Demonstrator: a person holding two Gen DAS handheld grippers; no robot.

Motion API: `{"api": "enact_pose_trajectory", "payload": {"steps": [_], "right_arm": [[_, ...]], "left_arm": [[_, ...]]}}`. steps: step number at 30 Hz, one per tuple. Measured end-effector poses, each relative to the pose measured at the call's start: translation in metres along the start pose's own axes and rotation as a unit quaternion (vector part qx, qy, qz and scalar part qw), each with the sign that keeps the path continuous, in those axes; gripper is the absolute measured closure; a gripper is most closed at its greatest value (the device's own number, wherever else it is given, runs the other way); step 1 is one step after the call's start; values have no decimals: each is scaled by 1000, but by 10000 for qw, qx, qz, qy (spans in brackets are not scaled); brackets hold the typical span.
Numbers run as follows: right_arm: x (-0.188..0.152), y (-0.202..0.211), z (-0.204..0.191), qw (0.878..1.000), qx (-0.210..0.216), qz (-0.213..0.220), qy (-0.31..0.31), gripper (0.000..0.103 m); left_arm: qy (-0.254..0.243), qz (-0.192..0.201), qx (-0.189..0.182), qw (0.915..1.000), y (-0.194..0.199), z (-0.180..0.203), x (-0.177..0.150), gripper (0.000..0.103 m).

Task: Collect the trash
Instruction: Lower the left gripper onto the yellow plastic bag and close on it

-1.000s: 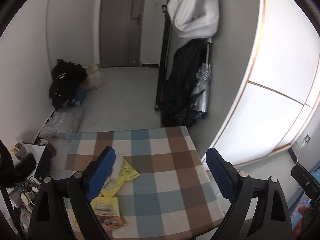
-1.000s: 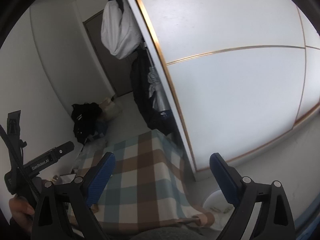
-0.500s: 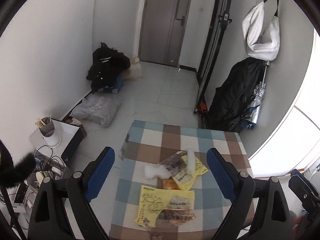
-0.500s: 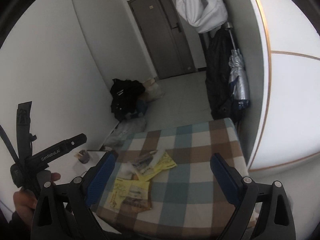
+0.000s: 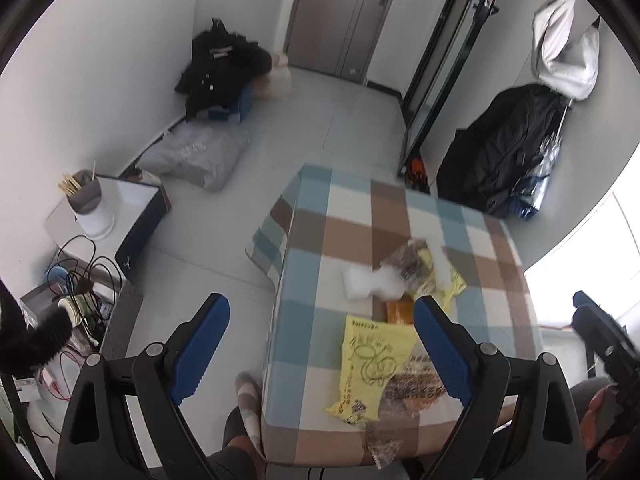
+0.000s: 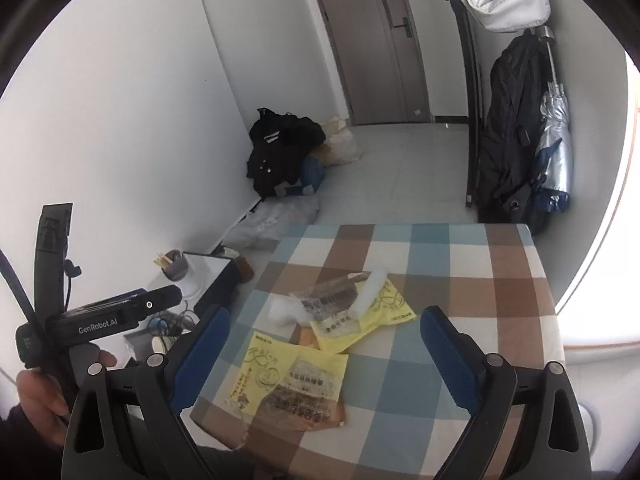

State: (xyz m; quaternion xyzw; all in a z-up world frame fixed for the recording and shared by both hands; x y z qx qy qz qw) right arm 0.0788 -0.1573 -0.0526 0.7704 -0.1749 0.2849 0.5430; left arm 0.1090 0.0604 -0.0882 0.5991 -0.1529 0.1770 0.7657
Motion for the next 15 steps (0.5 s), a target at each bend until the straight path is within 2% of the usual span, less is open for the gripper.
{"api": "enact_pose_trajectory", "payload": {"steps": [2,5,8,12,15], "right_arm": [[1,-1,3,10000,-19,46,-68,6],[2,-2,13,9997,-9,110,-215,6],[1,-7,28,9990,-19,67,-451,6],[-2,-9,45,9970,42,-103,-771,6],[-4,-1,55,9971,31,25,-764,6]], "left_arm": [[-203,-229,-64,9995,-10,6,-5,12],[-438,-796,-308,9954,-31,19,-18,12],[-505,-1079,-512,9916,-45,30,-25,12],[-958,-1197,-90,9881,-63,48,-32,12],[-1030,-1371,40,9852,-73,51,-36,12]]}}
Point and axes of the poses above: each gripper's, at about its wrist camera, not at the fingertips, and y roughly against the way its jaws point, z to its right, x to its top, the point moved 4 cm from there along -y, roughly the way its jaws point, and after that the axes turned 10 degrees about -z, right-handed, at the moved point
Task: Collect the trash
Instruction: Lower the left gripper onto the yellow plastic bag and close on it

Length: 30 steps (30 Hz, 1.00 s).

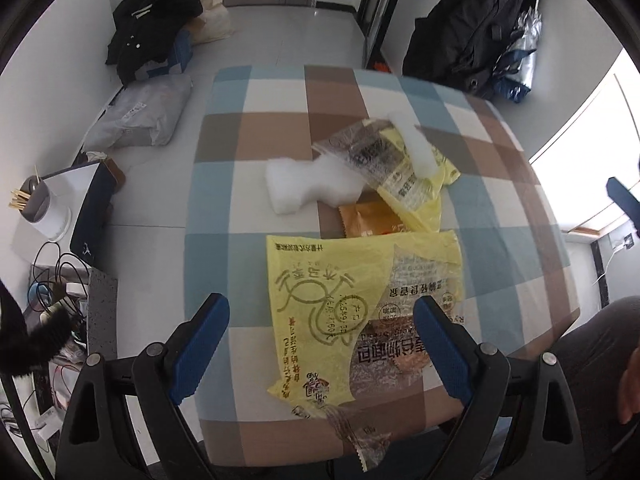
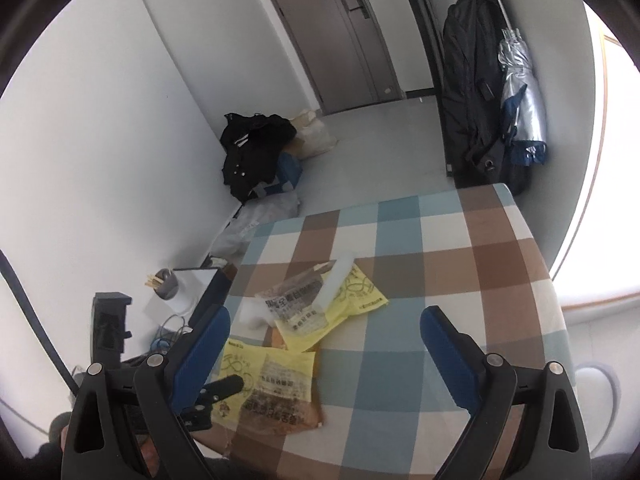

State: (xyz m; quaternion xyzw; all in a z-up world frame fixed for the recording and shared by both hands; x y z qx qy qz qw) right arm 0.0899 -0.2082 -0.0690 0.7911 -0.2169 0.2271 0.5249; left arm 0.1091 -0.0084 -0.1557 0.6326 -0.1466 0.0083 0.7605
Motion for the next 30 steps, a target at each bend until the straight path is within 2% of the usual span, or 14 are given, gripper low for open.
{"api": "enact_pose_trajectory", "payload": {"steps": [8,10,12,16,22,23,24,26,30], "right_arm": [[-2,9,25,9999,-18,-8,-134,6],[-2,12,30,9999,0,1,-152,6],[-3,15,32,9999,45,20,-162,6],[-3,21,32,9998,148,71,-109,6],[-5,22,28,9997,245,43,-84,6],[-5,22,28,9997,249,36,-79,6],[-6,21,28,9997,244,17,-69,6],[-7,20,28,9997,223,-24,-72,6],[-9,20,30,9998,180,-50,-108,6]], "left_arm": [[-35,-205,303,9993,-18,-1,-2,12],[-98,-246,407,9988,-21,1,-5,16],[-179,-295,429,9985,-25,5,-4,28],[-372,-231,611,9972,-24,10,-6,38],[-504,-147,820,9952,-21,13,-7,63],[-504,-133,851,9950,-21,13,-7,71],[-496,-123,866,9949,-20,12,-6,83],[-504,-144,896,9946,-20,12,-5,96],[-501,-175,857,9949,-20,12,-7,100]]}}
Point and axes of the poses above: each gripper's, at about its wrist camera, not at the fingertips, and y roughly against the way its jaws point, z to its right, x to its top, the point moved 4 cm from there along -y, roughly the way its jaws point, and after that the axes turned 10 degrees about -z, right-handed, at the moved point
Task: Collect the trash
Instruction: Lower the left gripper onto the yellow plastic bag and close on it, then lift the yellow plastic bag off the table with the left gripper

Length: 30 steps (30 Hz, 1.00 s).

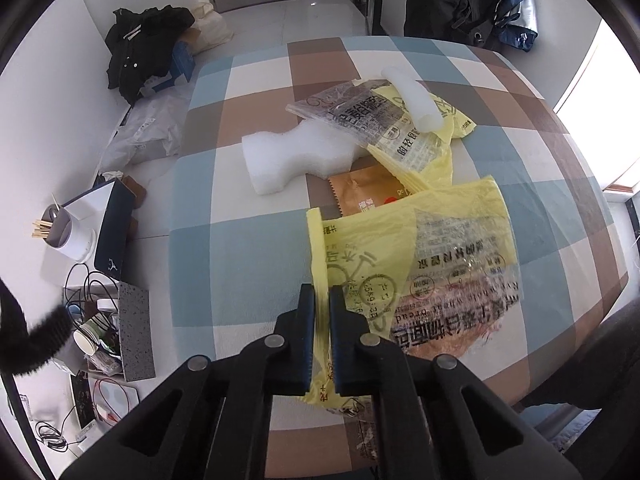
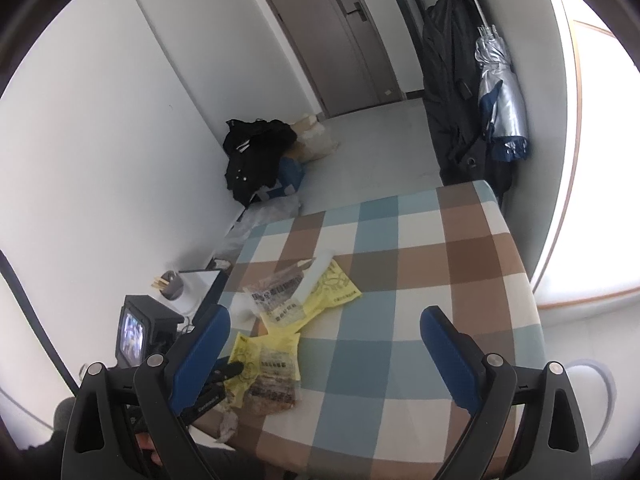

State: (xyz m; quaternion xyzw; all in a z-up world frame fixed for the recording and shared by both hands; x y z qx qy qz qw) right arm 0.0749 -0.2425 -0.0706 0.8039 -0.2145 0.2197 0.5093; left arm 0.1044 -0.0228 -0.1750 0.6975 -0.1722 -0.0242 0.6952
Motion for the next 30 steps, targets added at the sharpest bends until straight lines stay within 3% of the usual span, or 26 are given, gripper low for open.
{"api": "enact_pose_trajectory", "payload": {"steps": [6,30], "right_arm": [[-1,-4,5,9999,-86,-62,-117,6],[6,-29,17,9967,-602,-116,-533,6]], "left_arm": [[22,-10,-112,9999,5,1,-2,101],[-112,841,-1235,9887,74,0,8,102]]}}
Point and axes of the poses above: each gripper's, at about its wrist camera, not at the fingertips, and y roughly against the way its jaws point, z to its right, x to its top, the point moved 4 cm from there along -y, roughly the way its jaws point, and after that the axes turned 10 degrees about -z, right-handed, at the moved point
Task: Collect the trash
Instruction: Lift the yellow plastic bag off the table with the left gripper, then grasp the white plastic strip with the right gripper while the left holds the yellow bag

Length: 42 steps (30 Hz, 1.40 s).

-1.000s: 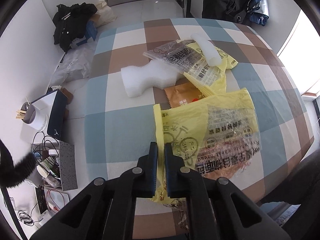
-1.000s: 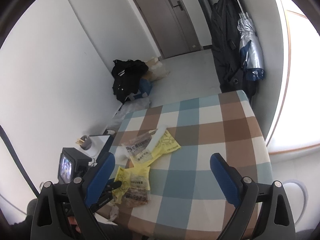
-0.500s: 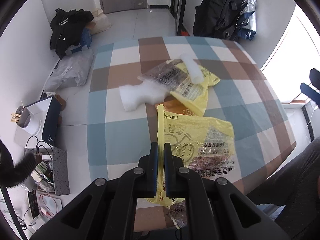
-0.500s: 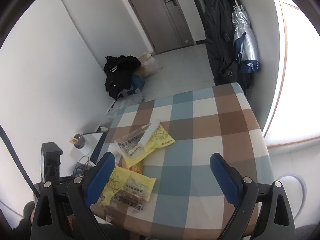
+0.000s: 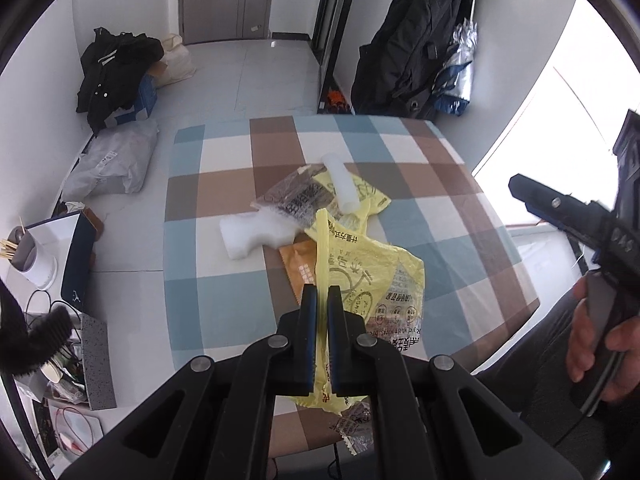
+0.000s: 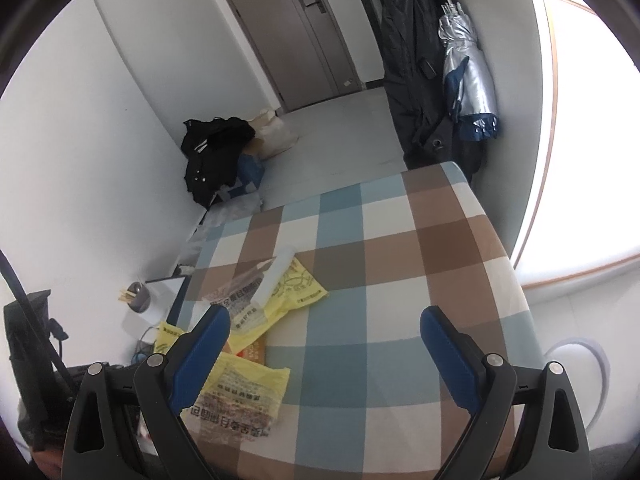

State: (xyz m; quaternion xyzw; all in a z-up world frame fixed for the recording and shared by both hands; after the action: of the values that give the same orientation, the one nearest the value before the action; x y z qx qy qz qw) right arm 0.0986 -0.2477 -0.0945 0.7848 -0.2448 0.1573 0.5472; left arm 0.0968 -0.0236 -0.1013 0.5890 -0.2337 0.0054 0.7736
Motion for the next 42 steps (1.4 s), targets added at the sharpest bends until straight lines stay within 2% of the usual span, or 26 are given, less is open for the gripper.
{"api": "enact_pose_trajectory", "payload": {"steps": [5,10,13,16,19,21,25,27,30,31,32,33,39,42], "right_arm": [[6,-8,3,9999,-37,-153,-49,6],[25,-21,-11,9987,-81,-358,354,6],[40,-38,-24,9972,39,-482,565,8],[51,-62,-38,9948,143,-678,744,17],[54,-96,-50,9909,293,-1063,772,30],[54,-115,-58,9876,333,-1289,828,42],[52,-142,-67,9836,345,-1525,904,45],[51,-154,-69,9816,287,-1661,899,53],[50,-165,-71,9801,209,-1755,905,58],[48,-168,-71,9791,157,-1806,926,62],[47,-171,-71,9781,81,-1852,949,72],[46,-172,-70,9776,17,-1872,960,78],[43,-164,-63,9794,22,-1770,973,84],[45,-158,-60,9809,154,-1713,914,86]], "left_arm": [[26,178,-187,9997,16,-7,8,102],[215,452,-250,9984,35,-23,14,102],[419,661,-209,9967,45,-37,20,102],[607,838,-165,9945,53,-50,24,102],[798,973,-66,9920,57,-63,28,102],[906,1002,-1,9908,57,-71,29,102],[999,920,-107,9907,53,-79,30,102],[990,899,-58,9910,52,-80,30,102],[979,849,-81,9915,50,-78,29,102],[969,844,-64,9917,50,-78,29,102],[946,835,-40,9920,50,-77,30,102],[934,828,-21,9922,49,-77,30,102],[992,771,-10,9921,47,-79,31,102],[1006,722,1,9923,43,-79,31,102]]}}
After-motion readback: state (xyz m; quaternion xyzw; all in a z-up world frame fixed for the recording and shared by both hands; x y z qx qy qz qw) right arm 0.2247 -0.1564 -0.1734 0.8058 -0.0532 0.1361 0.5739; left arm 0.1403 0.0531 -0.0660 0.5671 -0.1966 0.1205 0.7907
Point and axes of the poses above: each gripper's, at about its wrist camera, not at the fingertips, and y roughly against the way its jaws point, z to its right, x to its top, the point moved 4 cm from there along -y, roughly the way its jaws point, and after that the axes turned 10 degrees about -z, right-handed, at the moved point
